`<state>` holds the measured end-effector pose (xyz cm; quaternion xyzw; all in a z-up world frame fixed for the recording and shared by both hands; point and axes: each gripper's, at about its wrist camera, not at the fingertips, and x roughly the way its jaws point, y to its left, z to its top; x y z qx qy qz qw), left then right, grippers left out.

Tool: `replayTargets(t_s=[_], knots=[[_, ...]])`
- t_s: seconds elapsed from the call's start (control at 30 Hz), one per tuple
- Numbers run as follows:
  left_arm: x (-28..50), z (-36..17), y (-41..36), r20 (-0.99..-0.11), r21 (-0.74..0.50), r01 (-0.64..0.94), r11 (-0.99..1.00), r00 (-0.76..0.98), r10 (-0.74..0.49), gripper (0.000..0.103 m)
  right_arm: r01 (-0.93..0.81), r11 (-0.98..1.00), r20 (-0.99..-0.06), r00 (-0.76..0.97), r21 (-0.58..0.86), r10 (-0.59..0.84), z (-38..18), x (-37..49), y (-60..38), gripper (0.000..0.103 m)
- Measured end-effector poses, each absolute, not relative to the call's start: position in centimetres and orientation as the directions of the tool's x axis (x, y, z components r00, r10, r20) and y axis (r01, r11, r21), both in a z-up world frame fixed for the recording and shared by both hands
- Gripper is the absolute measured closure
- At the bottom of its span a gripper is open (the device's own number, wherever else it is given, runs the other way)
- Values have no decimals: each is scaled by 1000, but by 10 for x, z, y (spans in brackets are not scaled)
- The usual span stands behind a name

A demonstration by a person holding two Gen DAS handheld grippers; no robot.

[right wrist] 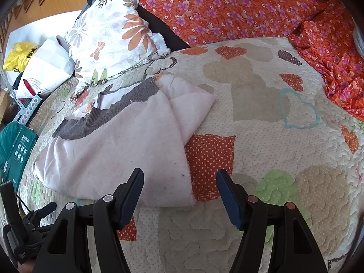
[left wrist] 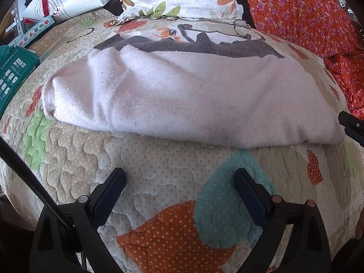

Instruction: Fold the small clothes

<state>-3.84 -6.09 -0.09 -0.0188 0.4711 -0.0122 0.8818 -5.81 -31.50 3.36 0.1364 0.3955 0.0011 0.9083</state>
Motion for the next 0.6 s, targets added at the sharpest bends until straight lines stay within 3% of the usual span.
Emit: replayTargets(t_s=[0.6], knots=[[-44,-2,-60,-834,-51,5,999,550,-46,7,105,964,-718,688,243,106,33,-58,-314,32]])
